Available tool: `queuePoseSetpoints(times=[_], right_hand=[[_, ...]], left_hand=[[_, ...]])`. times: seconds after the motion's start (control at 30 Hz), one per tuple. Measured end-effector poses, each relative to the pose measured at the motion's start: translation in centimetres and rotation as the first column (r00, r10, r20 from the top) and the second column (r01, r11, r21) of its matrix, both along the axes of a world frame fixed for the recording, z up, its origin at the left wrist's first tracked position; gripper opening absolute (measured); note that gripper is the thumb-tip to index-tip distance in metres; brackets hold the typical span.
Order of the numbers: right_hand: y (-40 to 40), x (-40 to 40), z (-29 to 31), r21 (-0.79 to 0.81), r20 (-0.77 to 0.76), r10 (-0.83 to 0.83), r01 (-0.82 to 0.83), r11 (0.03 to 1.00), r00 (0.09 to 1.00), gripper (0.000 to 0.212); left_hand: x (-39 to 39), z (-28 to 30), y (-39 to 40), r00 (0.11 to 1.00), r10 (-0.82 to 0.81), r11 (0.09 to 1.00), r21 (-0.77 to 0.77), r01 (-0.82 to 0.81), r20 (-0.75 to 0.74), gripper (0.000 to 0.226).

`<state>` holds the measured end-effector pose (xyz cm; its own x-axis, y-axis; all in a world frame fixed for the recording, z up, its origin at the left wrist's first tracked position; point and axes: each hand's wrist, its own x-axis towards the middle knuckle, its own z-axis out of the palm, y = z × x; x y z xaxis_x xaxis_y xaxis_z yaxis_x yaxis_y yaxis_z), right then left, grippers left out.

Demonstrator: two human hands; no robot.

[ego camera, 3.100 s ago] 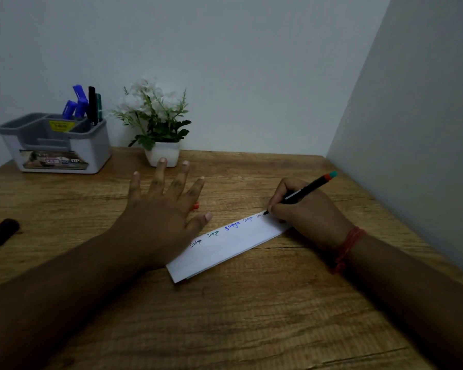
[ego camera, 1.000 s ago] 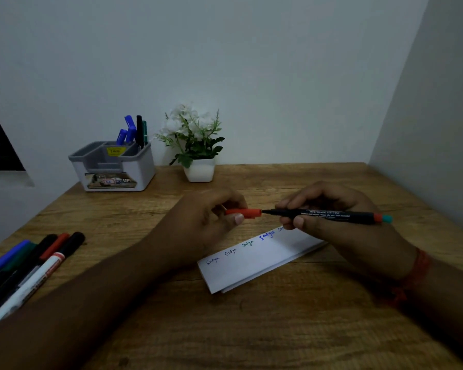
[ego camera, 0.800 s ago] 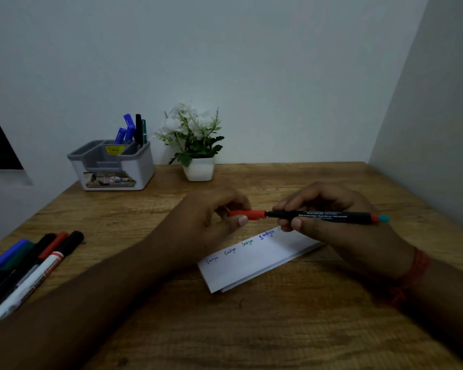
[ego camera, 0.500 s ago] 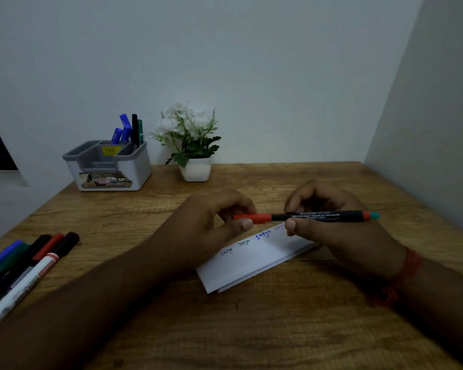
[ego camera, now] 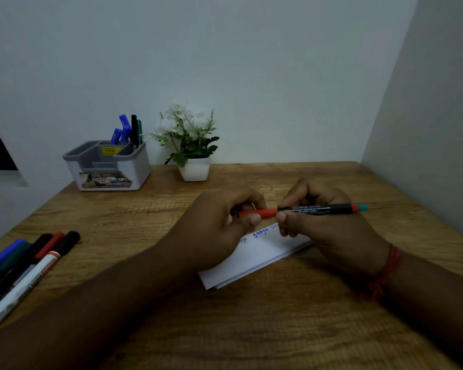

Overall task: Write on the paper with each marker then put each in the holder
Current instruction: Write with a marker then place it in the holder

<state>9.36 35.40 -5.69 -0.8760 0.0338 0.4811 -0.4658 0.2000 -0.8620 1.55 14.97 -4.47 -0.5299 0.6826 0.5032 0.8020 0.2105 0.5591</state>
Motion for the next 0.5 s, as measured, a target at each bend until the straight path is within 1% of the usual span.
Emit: queuePoseSetpoints(times=[0.1, 0.17, 0.23, 0.27, 0.3, 0.37, 0.43, 0.5], right_hand=[[-0.1, 0.0, 0.5, -0.077, 0.034, 0.003, -0.001, 0.997, 0.999, 0.017], [0.0, -0.1, 1.0, -0.159, 0.047, 0.024, -0.016, 0.987, 0.999, 0.017], [0.2, -0.3, 1.5, -0.280, 0.071, 0.022, -0.002, 0.960, 0.997, 0.012], [0.5, -0.5, 1.7, -0.315, 0.094, 0.005, 0.024, 0.949, 0.996, 0.012], [0.5, -0.7, 2.0, -0.312, 0.123, -0.019, 0.057, 0.949, 0.992, 0.013], [0.4, -1.2, 2.5, -0.226, 0.177, -0.059, 0.099, 0.969, 0.982, 0.010], [-0.4, -1.8, 3.0, -0.138, 0.224, -0.045, 0.078, 0.987, 0.974, 0.010], [-1.7, -2.6, 3.7, -0.019, 0.268, -0.030, 0.037, 0.999, 0.963, 0.011]], left_hand=[[-0.4, 0.7, -0.1, 0.997, 0.032, 0.999, 0.027, -0.030, -0.073, 0.020], [-0.9, 1.1, -0.7, 0.986, 0.091, 0.996, 0.029, -0.088, -0.139, 0.029], [-1.5, 1.3, -1.7, 0.961, 0.167, 0.984, -0.027, -0.177, -0.220, 0.040], [-1.8, 1.4, -2.2, 0.948, 0.202, 0.972, -0.065, -0.225, -0.247, 0.045], [-2.0, 1.6, -2.7, 0.935, 0.234, 0.956, -0.111, -0.271, -0.267, 0.051], [-2.8, 1.9, -3.5, 0.904, 0.282, 0.908, -0.214, -0.360, -0.321, 0.061], [-3.7, 2.2, -4.1, 0.862, 0.315, 0.847, -0.292, -0.444, -0.396, 0.067], [-4.7, 2.4, -4.7, 0.812, 0.356, 0.788, -0.319, -0.526, -0.462, 0.073]])
